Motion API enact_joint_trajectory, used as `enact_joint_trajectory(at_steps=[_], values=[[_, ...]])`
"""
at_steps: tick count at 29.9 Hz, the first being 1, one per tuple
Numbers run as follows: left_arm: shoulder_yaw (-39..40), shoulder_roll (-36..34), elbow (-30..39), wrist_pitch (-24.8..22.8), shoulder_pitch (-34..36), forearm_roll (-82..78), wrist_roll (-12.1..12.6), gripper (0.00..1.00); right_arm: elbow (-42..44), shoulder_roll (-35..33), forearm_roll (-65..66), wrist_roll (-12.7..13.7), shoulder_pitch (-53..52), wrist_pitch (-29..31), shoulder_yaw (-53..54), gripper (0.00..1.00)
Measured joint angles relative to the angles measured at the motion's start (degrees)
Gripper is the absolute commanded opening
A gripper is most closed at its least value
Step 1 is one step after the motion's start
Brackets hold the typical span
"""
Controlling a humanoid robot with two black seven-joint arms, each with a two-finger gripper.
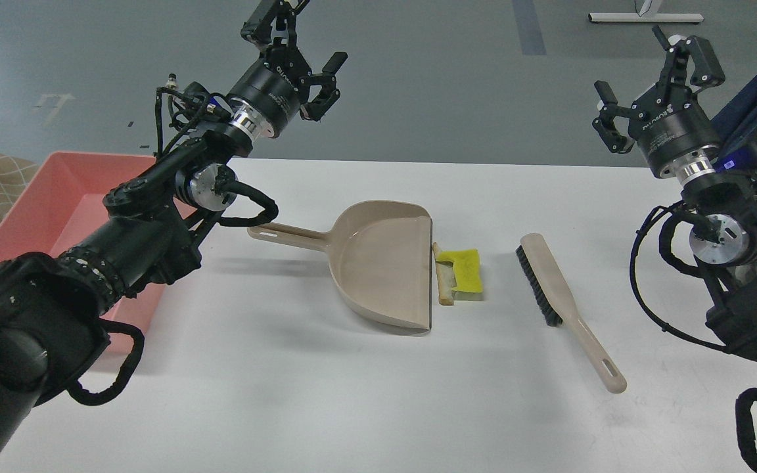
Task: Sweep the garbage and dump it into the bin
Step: 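Swing the left gripper down toward the beige dustpan handle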
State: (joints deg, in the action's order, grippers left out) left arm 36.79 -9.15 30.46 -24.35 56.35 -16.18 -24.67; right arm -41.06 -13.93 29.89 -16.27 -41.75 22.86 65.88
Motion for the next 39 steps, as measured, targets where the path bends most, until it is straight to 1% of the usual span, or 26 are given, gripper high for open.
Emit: enact_joint_trajectory(at_steps=[7, 12, 15, 19, 23, 28, 33, 36, 39], values=[[-5.6, -5.6, 9.2, 4.4, -0.2, -6.3, 0.0, 0.98, -0.1, 0.0, 0.0, 0.0, 0.0, -0.1, -0.1, 1.0], [-10.7, -13.4, 18.1, 7.5, -0.4, -8.4, 0.0, 0.98, -0.1, -0.1, 0.0, 0.0, 0.0, -0.3, -0.1, 1.0], [-13.1, -19.3, 24.4, 9.1, -1.0, -10.8, 0.1, 0.98, -0.1, -0.2, 0.0, 0.0, 0.0, -0.3, -0.1, 1.0], [-13.9, -26.9, 33.1, 11.1, -3.1, -16.3, 0.2, 0.98, -0.1, -0.1, 0.0, 0.0, 0.0, -0.5, -0.1, 1.0], [-13.9, -35.2, 43.7, 15.2, -6.9, -23.1, 0.3, 0.98, -0.1, 0.1, 0.0, 0.0, 0.0, -1.0, -0.3, 1.0], [-13.9, -42.7, 53.1, 20.0, -11.6, -29.7, 0.3, 0.98, -0.1, 0.1, 0.1, 0.0, 0.0, -1.2, -0.3, 1.0], [-13.9, -46.4, 60.4, 24.2, -16.6, -35.7, 0.5, 0.98, -0.1, 0.4, 0.1, 0.0, 0.0, -1.5, -1.3, 1.0], [-13.9, -46.7, 62.3, 26.2, -20.3, -40.4, 0.5, 0.98, -0.1, 0.6, 0.1, 0.0, 0.0, -2.1, -1.9, 1.0], [-13.8, -45.3, 62.5, 28.3, -23.6, -45.4, 0.5, 0.97, -0.1, 0.7, 0.1, 0.0, 0.0, -2.4, -2.1, 1.0]])
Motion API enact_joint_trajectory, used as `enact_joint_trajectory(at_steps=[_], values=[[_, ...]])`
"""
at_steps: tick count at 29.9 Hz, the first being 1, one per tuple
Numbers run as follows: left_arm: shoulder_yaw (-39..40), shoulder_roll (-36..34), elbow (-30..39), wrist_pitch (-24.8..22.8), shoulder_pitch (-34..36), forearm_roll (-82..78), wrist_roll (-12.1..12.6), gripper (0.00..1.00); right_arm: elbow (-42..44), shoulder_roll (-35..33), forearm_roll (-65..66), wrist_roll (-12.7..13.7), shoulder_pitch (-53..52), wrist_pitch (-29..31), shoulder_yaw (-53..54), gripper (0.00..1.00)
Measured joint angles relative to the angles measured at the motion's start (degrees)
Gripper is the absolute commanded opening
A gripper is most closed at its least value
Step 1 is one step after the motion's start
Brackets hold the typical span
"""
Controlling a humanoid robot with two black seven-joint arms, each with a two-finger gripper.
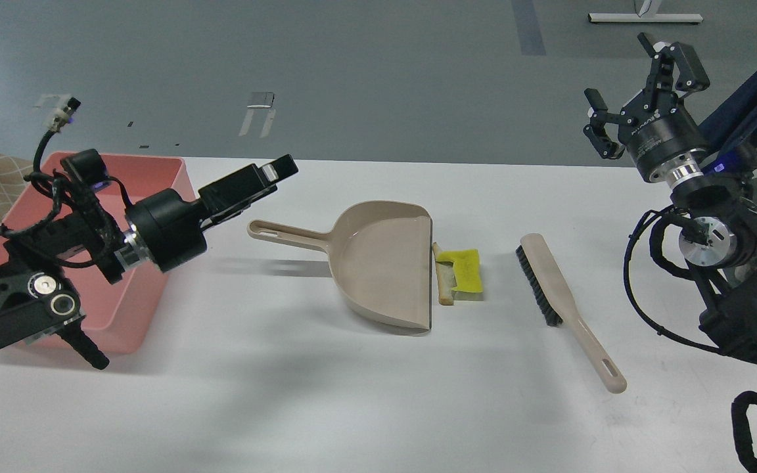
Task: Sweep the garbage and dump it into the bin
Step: 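Swing the left gripper down toward the beige dustpan handle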
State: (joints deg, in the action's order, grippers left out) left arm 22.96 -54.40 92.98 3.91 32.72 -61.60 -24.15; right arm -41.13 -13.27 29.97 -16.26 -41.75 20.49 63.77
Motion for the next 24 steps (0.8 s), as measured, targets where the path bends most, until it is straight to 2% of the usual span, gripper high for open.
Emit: enact_joint_trajectory(at_steps=[5, 11, 19, 24], values=[[-0.1, 5.4, -1.1, 4.2, -4.6, -7.6, 0.9, 0.98, 0.0, 0.1, 0.0, 0.0, 0.0, -0.1, -0.1, 1.0], [-0.3, 10.6, -6.5, 4.8, -6.0, -10.1, 3.0, 0.98, 0.0, -0.1, 0.0, 0.0, 0.0, -0.2, -0.1, 1.0], [-0.5, 16.4, -17.0, 4.8, -6.1, -10.6, 3.0, 0.98, 0.0, -0.1, 0.0, 0.0, 0.0, -0.4, 0.0, 1.0], [-0.7, 18.2, -19.5, 4.9, -7.3, -10.6, 2.7, 0.98, 0.0, -0.3, 0.0, 0.0, -0.1, -0.4, 0.0, 1.0]])
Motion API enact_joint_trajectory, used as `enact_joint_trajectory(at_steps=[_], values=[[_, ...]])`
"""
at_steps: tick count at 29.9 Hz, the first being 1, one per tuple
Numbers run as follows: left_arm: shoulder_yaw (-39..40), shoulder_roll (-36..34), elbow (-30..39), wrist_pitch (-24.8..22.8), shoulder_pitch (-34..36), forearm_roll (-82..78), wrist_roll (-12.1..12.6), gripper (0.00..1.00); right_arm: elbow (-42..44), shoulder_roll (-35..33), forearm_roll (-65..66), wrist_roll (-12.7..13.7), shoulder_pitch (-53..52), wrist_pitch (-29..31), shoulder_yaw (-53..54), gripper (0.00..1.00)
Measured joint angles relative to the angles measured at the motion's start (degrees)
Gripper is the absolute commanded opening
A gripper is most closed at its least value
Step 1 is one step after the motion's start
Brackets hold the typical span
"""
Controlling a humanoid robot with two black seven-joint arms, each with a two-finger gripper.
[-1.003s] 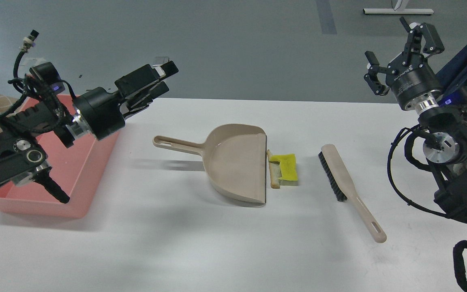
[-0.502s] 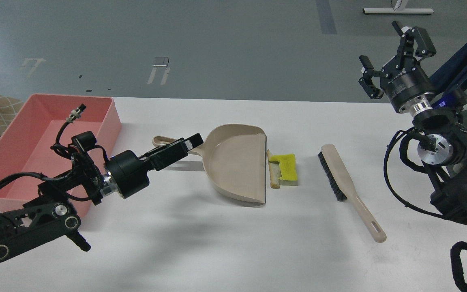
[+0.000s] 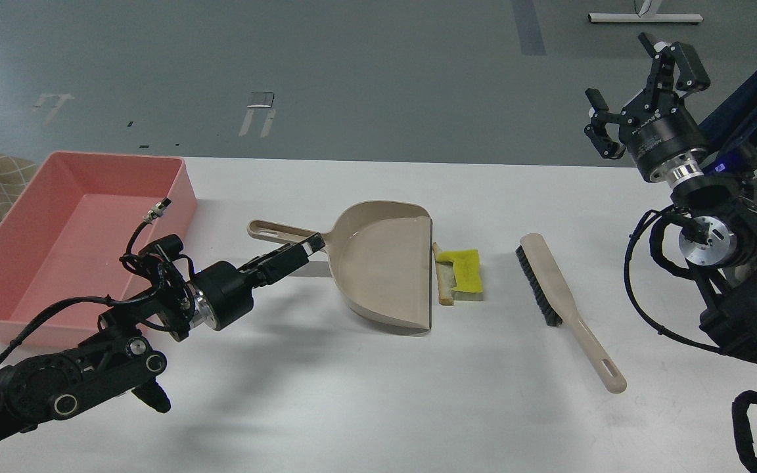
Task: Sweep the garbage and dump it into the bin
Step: 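Swing the left gripper down toward the beige dustpan handle, then grasp the dustpan handle with the left gripper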
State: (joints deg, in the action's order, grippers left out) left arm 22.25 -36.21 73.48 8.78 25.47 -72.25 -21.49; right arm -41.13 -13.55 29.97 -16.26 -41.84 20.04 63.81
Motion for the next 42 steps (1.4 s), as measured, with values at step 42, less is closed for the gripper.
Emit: enact_joint_trajectory(at_steps=[42], values=[[1.1, 9.0, -14.5, 2.8, 1.0, 7.4, 0.8, 0.94, 0.0, -0.1, 0.0, 0.0, -0.3, 0.0, -0.1, 1.0]])
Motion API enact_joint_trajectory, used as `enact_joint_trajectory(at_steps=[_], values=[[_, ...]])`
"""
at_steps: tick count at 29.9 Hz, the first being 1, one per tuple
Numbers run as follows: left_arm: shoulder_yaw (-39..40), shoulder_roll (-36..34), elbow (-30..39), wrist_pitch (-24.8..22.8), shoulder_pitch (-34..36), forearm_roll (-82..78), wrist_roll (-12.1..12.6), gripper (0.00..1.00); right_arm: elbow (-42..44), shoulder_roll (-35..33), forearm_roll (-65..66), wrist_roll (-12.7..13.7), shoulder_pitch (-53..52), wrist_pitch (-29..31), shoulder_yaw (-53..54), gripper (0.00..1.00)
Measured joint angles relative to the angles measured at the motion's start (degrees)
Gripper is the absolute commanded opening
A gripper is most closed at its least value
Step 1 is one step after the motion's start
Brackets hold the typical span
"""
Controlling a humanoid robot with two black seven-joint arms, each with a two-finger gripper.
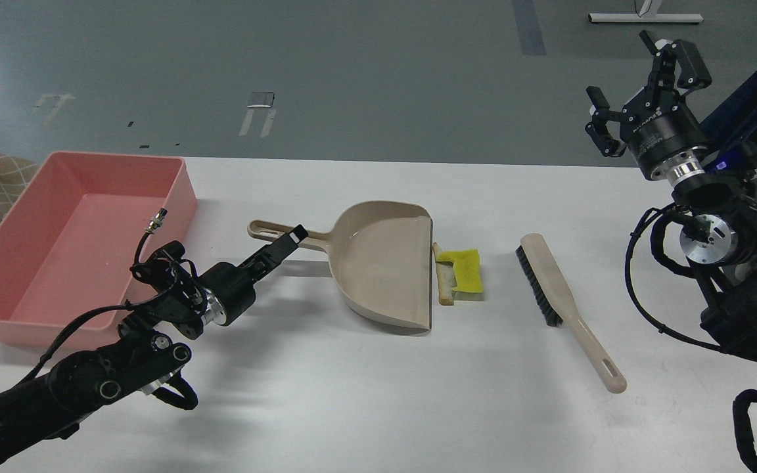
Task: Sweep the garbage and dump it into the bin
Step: 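Grasp the dustpan handle with the left gripper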
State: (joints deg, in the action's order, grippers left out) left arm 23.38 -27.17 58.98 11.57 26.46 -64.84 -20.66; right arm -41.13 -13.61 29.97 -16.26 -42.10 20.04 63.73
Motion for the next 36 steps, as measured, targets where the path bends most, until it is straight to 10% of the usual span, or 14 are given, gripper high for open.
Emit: enact_joint_trajectory(at_steps=[20, 36], values=[[0.0, 1.4, -0.8, 3.0, 1.2, 1.9, 1.3, 0.72, 0.0, 0.1, 0.0, 0.0, 0.1, 0.0, 0.0, 1.0], [-0.1, 1.5, -0.7, 2.8, 1.5, 3.1, 1.4, 0.19, 0.0, 0.1, 0.0, 0.0, 0.0, 0.0, 0.1, 1.0]])
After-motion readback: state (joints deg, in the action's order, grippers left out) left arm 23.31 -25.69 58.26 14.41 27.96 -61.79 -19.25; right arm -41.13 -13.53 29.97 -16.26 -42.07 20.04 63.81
